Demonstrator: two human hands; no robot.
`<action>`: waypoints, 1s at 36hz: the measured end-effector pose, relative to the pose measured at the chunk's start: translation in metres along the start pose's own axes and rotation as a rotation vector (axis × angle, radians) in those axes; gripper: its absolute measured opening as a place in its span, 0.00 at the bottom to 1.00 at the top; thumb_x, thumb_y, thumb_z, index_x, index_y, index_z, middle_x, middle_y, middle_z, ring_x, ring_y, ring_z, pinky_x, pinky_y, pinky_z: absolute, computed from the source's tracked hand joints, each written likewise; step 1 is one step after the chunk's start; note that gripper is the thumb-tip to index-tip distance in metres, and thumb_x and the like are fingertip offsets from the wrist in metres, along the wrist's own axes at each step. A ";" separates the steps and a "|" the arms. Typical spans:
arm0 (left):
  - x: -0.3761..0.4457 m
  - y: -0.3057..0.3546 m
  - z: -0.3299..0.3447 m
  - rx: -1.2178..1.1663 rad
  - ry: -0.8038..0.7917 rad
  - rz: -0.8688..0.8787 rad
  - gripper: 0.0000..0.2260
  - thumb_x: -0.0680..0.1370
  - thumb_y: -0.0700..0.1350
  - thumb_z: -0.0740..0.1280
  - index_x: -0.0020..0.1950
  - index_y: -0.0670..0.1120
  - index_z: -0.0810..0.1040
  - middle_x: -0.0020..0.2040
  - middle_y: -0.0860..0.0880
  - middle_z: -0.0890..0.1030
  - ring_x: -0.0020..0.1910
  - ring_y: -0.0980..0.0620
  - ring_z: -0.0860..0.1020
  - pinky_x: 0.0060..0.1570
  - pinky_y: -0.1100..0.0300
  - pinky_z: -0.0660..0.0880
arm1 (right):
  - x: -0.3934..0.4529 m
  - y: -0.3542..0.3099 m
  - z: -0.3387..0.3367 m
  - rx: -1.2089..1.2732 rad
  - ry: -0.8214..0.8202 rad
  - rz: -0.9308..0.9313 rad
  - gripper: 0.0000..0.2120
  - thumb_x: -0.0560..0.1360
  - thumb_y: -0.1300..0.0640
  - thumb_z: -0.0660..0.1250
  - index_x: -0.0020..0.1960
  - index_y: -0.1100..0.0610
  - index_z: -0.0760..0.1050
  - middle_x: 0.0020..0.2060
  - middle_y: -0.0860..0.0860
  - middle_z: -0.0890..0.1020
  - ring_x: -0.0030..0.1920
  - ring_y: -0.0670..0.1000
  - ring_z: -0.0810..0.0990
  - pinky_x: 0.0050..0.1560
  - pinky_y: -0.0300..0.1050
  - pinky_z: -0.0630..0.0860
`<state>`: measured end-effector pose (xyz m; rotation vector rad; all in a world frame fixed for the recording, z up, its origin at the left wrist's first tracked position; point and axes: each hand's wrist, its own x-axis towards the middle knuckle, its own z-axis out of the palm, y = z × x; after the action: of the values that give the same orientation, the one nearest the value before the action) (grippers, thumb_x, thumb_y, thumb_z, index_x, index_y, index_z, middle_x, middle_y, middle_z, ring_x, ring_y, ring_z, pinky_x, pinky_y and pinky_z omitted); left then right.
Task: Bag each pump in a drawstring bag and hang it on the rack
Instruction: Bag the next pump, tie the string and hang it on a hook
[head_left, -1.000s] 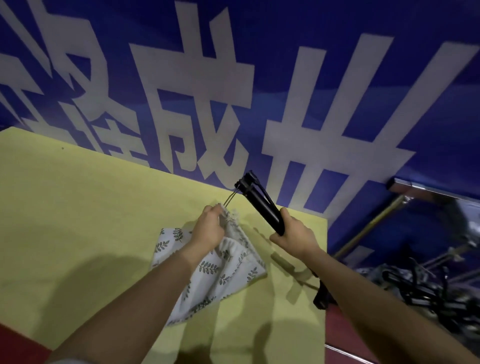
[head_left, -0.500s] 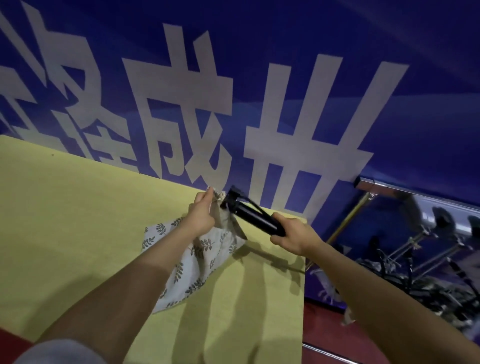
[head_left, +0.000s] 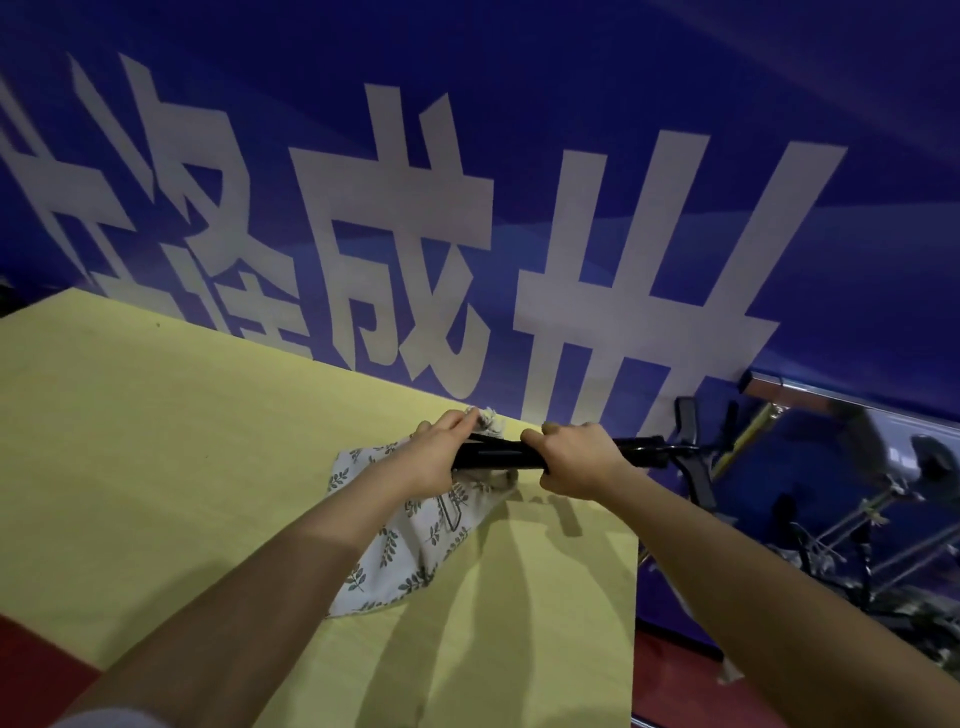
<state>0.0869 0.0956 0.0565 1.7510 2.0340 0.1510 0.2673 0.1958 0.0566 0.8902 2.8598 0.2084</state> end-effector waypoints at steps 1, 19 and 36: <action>0.000 0.000 0.000 0.010 -0.003 0.002 0.41 0.73 0.28 0.59 0.78 0.50 0.42 0.75 0.53 0.53 0.67 0.43 0.63 0.63 0.48 0.70 | 0.002 0.000 -0.001 -0.028 0.020 -0.002 0.16 0.76 0.56 0.61 0.63 0.52 0.67 0.49 0.53 0.76 0.46 0.55 0.77 0.41 0.47 0.70; 0.005 -0.006 0.005 -0.010 0.017 -0.072 0.48 0.71 0.25 0.58 0.73 0.53 0.28 0.76 0.56 0.32 0.75 0.42 0.56 0.51 0.58 0.74 | 0.009 0.014 -0.012 -0.061 0.099 0.220 0.18 0.76 0.57 0.61 0.65 0.52 0.68 0.55 0.53 0.76 0.55 0.57 0.75 0.53 0.50 0.69; 0.008 0.020 -0.001 0.192 0.322 0.102 0.43 0.73 0.35 0.65 0.77 0.49 0.40 0.78 0.53 0.47 0.64 0.45 0.63 0.62 0.54 0.65 | 0.007 -0.004 -0.022 -0.191 0.146 0.050 0.19 0.76 0.59 0.60 0.67 0.57 0.67 0.58 0.56 0.75 0.57 0.59 0.74 0.55 0.52 0.67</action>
<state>0.1044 0.1069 0.0624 2.0623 2.2451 0.2947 0.2558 0.1950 0.0770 0.9443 2.8862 0.5645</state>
